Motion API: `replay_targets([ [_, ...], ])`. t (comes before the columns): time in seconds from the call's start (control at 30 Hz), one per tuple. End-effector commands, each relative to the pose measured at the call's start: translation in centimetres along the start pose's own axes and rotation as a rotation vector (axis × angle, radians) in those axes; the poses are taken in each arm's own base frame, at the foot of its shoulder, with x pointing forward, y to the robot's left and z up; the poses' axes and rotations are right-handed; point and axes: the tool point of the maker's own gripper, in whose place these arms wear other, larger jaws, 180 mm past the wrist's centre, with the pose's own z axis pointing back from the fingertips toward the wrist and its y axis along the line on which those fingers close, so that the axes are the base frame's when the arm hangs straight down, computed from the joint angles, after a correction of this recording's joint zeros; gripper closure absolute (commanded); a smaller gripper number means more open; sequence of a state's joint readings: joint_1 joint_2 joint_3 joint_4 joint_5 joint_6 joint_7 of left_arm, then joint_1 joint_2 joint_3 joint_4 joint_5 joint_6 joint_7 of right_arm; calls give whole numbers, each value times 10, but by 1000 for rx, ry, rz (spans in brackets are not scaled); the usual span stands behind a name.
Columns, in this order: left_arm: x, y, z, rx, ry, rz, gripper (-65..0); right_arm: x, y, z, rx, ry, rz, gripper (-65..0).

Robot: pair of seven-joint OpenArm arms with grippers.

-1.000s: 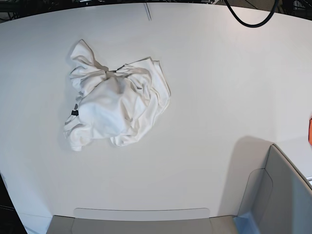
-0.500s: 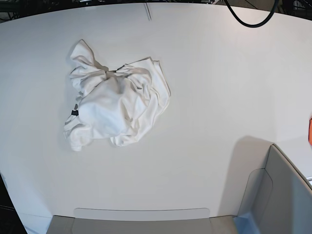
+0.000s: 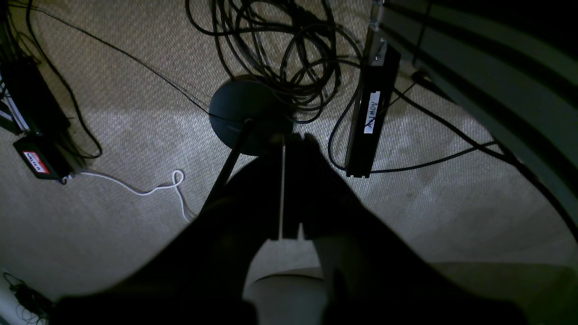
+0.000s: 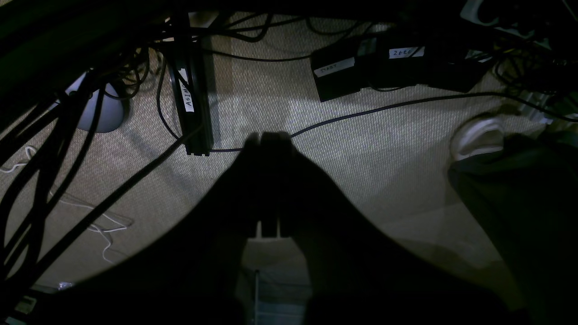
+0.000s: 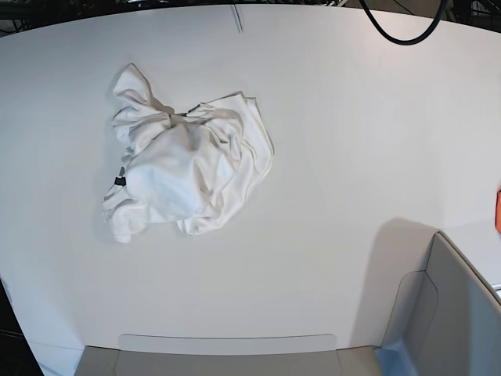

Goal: Layout the t-shirt on the table in an organized manner, then fold the t-shirt properly

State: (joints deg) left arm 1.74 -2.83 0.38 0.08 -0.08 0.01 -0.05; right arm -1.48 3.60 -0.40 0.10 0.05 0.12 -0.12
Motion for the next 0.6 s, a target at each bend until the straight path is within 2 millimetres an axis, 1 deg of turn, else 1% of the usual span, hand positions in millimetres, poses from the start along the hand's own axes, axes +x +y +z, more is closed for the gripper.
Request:
replay_targets([
  [0.0,-8,6,0,14,9,0,0,-10,-9,1,-15,17,3,-1],
  [0.07,-19,6,1,14,25,-3,0,-18,-15,1,-23,28,3,-1],
  [0.13,-23,7,1,16,31,-5,0,-27,-17,1,-27,41,3,-1],
  [0.17,-24,14,0,26,32,-7,0,-31,-18,2,-28,47,3,-1],
  [0.2,-25,17,0,31,34,-6,0,-36,-19,2,-30,55,3,-1],
  [0.23,-30,19,1,33,42,-6,0,-39,-25,3,-39,61,3,-1],
  [0.3,-47,20,2,35,66,-10,0,-45,-29,3,-44,69,4,-1],
  [0.37,-55,22,3,37,78,-12,0,-52,-31,4,-48,80,4,-1],
  [0.43,-64,30,4,49,93,-15,0,-61,-42,6,-65,89,5,-1],
  [0.5,-75,35,5,56,109,-17,0,-72,-44,7,-67,103,6,-1],
  [0.57,-85,37,7,60,123,-20,0,-74,-44,7,-68,77,8,0],
])
